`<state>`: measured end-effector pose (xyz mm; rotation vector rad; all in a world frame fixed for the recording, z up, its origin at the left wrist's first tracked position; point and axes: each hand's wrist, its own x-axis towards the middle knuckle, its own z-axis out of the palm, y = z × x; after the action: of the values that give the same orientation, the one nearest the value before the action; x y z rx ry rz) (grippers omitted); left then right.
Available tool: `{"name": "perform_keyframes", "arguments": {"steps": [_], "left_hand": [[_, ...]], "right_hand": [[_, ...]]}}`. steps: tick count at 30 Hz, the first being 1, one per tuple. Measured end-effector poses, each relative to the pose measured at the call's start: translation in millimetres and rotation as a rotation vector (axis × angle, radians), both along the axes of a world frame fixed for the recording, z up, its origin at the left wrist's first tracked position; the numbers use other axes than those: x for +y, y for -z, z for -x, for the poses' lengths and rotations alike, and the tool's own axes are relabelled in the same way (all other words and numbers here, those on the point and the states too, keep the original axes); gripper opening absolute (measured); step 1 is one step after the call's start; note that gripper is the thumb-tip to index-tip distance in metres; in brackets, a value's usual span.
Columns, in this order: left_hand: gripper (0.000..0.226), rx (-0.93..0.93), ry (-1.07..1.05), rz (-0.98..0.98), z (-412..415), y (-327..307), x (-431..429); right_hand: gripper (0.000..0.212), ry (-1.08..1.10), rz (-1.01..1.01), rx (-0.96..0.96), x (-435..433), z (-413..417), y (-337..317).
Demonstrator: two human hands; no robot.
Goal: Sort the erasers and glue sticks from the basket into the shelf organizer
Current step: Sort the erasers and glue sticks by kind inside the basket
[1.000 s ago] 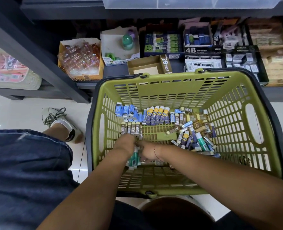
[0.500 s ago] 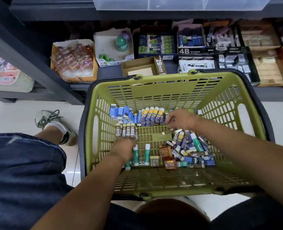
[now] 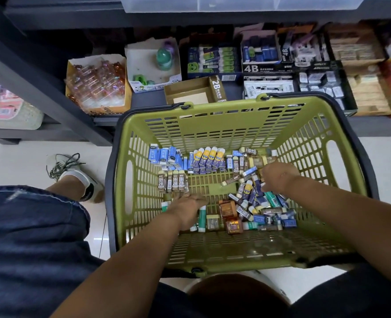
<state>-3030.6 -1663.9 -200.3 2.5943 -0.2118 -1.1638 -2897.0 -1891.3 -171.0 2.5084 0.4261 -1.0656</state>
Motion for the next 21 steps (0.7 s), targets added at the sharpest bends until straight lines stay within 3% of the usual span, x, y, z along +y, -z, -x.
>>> {"name": "perform_keyframes", "arguments": {"steps": [3,8,17,21], "left_hand": [[0.058,-0.004,-0.099,0.029,1.9,7.5,8.3],[0.041,0.036,-0.233,0.037,4.1,11.3,21.5],[0.037,0.207,-0.535,0.248,-2.3,6.5,13.0],[0.035,0.2,-0.623,0.32,-4.7,-2.4,13.2]], "right_hand": [[0.023,-0.116,0.075,-0.069,5.5,11.8,8.7],[0.029,-0.162,0.044,-0.102,1.7,14.4,12.6],[0.033,0.043,-0.174,0.003,-13.9,12.6,11.5],[0.031,0.151,-0.208,-0.078,6.8,3.3,-6.1]]}}
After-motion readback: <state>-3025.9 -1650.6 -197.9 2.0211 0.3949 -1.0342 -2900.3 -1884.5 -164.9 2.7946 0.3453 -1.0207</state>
